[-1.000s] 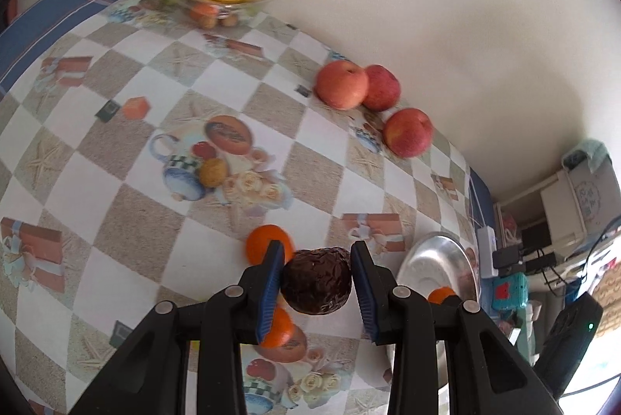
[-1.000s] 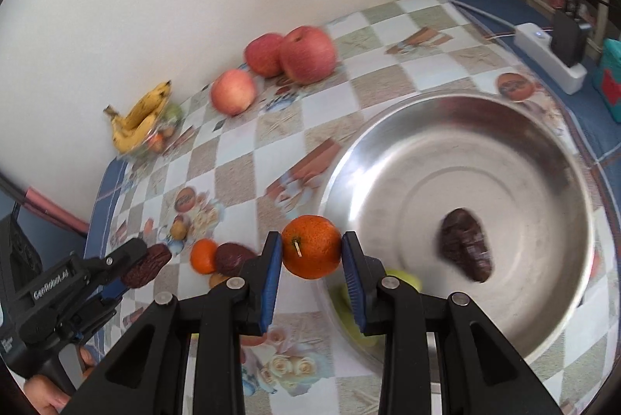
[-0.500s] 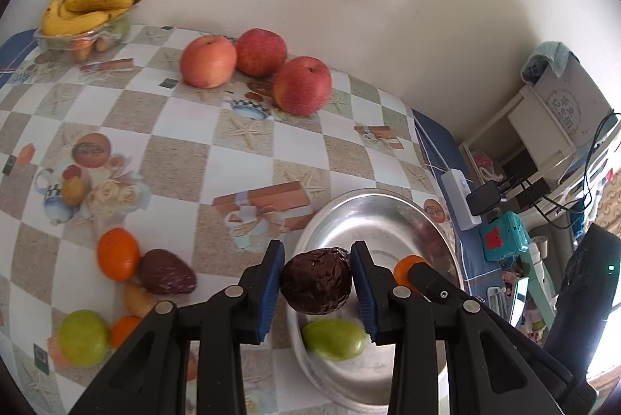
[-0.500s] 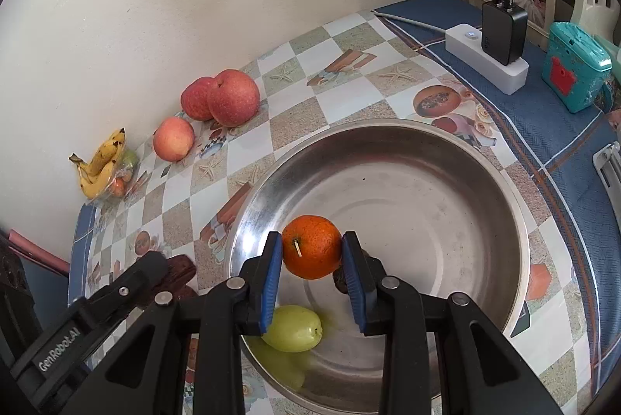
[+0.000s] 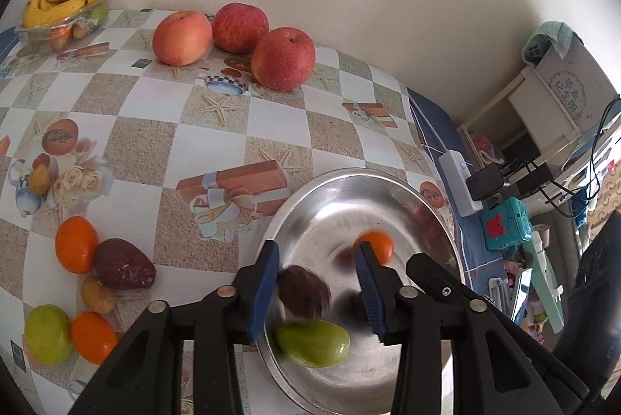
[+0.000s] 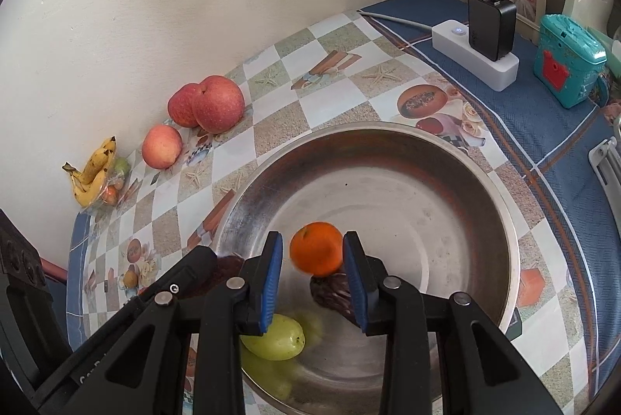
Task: Organize fruits
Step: 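Carry date and orange over the steel plate and release both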
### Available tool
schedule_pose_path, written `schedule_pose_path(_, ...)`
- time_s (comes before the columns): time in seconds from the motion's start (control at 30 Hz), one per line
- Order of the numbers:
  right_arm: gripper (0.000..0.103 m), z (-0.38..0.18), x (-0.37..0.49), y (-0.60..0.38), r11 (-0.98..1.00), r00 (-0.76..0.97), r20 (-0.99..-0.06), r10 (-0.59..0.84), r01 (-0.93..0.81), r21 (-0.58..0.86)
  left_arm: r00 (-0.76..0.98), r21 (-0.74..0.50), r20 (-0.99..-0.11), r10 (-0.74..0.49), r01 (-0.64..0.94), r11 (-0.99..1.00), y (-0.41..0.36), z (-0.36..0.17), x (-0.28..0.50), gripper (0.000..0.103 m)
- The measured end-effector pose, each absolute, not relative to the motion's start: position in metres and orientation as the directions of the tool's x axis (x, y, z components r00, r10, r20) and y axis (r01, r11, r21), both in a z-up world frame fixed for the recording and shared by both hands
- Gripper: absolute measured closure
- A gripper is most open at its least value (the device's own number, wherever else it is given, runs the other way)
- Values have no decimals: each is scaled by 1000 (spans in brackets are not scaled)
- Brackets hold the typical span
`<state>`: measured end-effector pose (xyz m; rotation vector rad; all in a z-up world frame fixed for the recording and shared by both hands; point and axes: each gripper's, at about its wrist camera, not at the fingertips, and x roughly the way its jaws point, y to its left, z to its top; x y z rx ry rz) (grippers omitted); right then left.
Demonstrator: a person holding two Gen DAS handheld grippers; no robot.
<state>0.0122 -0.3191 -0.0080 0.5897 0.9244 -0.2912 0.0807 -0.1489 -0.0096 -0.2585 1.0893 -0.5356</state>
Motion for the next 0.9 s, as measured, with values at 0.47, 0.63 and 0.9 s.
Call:
schedule_pose_path(0.47, 69, -5, 12, -311, 828, 565, -825, 11, 458, 325, 394, -390, -801, -451, 229, 892, -121, 0, 84, 54)
schedule_pose_path(0.63, 69, -7, 10, -302, 838, 551, -835, 11, 450, 308, 417, -333, -831, -368, 156, 930, -92, -3, 83, 54)
schedule_pose_path(0.9, 69, -7, 5, -282, 863, 529, -849, 12, 423, 276, 416, -251, -869, -268, 96, 963, -57, -4, 79, 54)
